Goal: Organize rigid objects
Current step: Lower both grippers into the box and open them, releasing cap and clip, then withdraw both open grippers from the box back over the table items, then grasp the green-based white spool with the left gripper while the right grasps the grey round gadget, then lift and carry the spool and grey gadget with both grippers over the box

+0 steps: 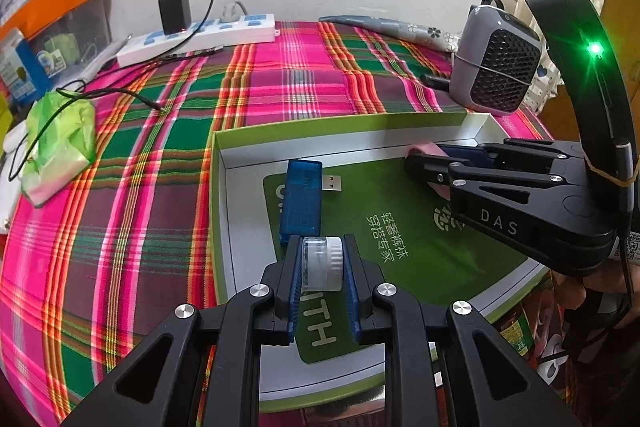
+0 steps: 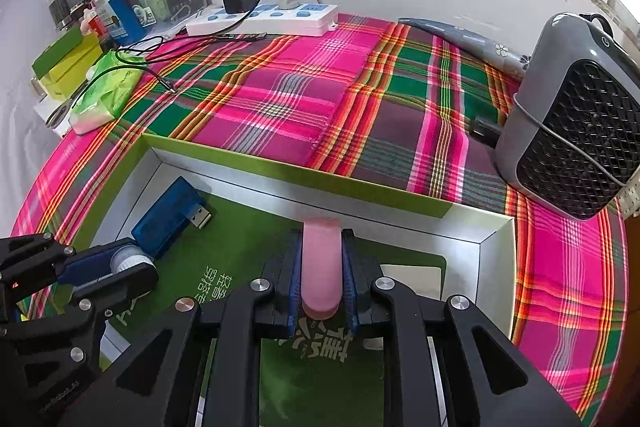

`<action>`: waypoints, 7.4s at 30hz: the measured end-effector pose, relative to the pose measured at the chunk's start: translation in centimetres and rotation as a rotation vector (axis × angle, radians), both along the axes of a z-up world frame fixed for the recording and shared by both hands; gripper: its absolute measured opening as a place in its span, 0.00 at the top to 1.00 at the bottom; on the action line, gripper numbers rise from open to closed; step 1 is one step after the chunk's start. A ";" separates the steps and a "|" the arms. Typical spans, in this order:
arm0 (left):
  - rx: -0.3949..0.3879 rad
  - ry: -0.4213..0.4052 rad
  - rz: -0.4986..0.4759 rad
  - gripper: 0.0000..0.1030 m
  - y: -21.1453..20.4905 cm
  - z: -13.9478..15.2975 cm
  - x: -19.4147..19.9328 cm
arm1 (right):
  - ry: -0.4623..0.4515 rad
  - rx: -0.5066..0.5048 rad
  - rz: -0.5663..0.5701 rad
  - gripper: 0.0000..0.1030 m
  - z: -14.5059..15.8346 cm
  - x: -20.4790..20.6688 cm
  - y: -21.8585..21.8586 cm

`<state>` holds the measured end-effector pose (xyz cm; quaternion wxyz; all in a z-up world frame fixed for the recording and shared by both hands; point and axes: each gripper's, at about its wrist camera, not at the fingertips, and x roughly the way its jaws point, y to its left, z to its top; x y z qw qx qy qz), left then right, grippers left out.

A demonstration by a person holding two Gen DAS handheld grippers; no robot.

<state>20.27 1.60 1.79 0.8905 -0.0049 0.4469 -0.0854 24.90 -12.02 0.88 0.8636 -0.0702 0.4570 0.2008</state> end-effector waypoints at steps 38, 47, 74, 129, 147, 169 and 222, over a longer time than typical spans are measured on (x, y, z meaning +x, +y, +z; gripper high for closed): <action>-0.008 -0.037 0.011 0.67 0.1 1.5 -2.0 | -0.032 0.042 -0.022 0.66 1.5 -1.8 -1.1; -0.017 -0.074 0.019 0.67 0.4 3.0 -4.1 | -0.070 0.065 -0.033 0.66 3.2 -4.0 -1.9; -0.080 -0.099 -0.049 0.60 0.6 3.1 -10.9 | -0.137 0.124 -0.136 0.59 4.1 -14.8 -5.9; -0.074 -0.025 -0.118 0.59 -1.8 -0.5 -12.9 | -0.059 0.015 -0.151 0.47 -0.7 -18.6 -5.7; -0.093 -0.025 -0.091 0.59 -1.5 -0.7 -12.2 | -0.064 -0.024 -0.180 0.47 -0.8 -18.3 -5.8; -0.091 -0.049 -0.068 0.68 -1.2 -0.4 -12.5 | -0.066 -0.018 -0.190 0.53 -0.7 -18.4 -6.1; -0.030 -0.157 -0.069 0.68 -1.2 3.7 -13.8 | -0.155 0.034 -0.185 0.53 2.5 -19.0 -6.6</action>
